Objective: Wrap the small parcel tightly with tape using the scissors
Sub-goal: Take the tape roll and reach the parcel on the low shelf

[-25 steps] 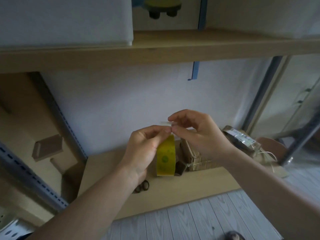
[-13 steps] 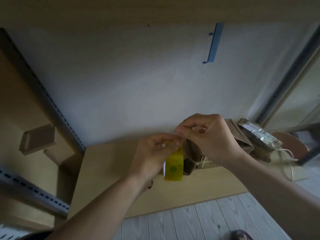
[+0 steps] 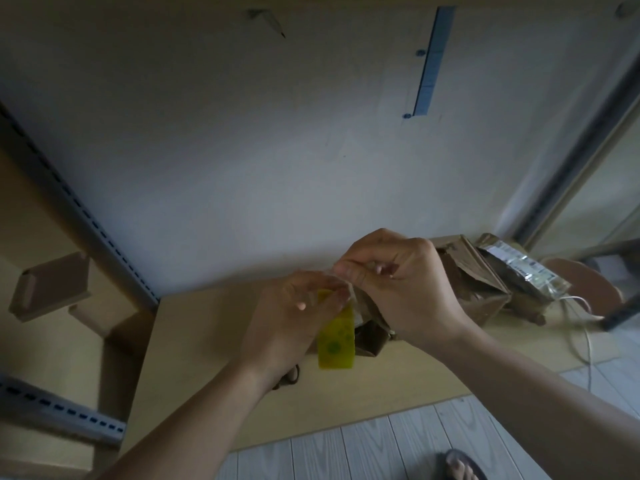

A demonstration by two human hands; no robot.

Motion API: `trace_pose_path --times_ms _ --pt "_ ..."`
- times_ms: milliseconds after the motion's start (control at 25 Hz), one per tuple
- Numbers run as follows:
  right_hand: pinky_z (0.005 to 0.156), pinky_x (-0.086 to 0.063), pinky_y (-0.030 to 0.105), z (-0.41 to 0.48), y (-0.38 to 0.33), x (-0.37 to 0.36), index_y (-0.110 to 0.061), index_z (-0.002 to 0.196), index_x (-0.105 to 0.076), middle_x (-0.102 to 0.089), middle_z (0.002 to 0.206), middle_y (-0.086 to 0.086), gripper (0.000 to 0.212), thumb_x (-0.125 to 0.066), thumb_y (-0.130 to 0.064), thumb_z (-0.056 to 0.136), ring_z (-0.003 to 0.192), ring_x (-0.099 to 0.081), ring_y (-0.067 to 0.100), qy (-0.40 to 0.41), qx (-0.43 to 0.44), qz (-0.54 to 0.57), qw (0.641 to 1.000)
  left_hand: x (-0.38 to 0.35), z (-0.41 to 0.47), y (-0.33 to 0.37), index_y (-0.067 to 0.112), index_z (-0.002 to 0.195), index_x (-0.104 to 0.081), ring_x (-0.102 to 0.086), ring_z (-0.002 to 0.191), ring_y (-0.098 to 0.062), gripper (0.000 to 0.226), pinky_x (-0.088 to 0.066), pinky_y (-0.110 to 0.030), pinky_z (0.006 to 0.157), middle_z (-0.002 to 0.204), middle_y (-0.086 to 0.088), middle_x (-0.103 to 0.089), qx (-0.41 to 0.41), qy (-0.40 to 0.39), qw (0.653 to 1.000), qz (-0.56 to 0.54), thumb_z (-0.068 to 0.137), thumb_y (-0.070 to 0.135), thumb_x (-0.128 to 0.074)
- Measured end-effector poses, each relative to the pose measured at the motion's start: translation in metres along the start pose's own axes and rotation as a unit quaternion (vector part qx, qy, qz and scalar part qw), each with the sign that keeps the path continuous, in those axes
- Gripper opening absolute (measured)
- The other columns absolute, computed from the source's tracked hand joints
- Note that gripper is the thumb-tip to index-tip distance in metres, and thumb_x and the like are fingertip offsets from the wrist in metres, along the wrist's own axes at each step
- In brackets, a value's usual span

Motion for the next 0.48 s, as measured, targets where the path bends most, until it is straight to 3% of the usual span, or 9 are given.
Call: trace_pose_path --times_ms 120,360,480 --pt "0.062 -0.046 0.011 -0.001 0.000 -0.009 -0.015 0.082 -0.082 -0.070 0.084 -0.009 0.006 -0.079 -0.010 0.082 0.076 -0.065 0.005 -0.002 0.001 0.004 1.000 0.006 -0.003 -0.006 0.043 0.076 -0.076 -0.070 0.081 0.003 0.020 -0.049 -0.018 0.073 0.086 0.019 -0.075 0.007 0.025 0.999 -0.020 0.084 0.025 -0.074" --pt "0.064 -0.050 0.016 0.006 0.003 -0.008 -0.018 0.085 -0.081 -0.072 0.087 -0.008 0.004 -0.078 -0.016 0.085 0.080 -0.069 0.007 -0.009 -0.027 0.025 0.999 0.014 -0.006 0.010 0.032 0.087 -0.075 -0.068 0.097 0.000 0.013 -0.045 -0.039 0.105 0.095 0.014 -0.076 -0.067 0.037 0.997 -0.022 0.085 0.019 -0.074" --pt "0.064 -0.049 0.014 0.003 0.004 -0.005 -0.017 0.087 -0.080 -0.074 0.086 -0.008 0.004 -0.077 -0.016 0.085 0.078 -0.069 0.005 -0.010 -0.021 0.031 0.999 0.014 -0.004 0.016 0.029 0.088 -0.073 -0.070 0.097 -0.012 0.005 -0.049 -0.046 0.101 0.096 0.006 -0.076 -0.118 0.036 0.992 -0.023 0.085 0.026 -0.075"
Point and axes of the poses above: each hand's wrist, its own z-axis towards the middle knuckle, its own x-axis out of the back of the hand, y = z × x, the point moved 7 cm from there along z, towards the middle knuckle
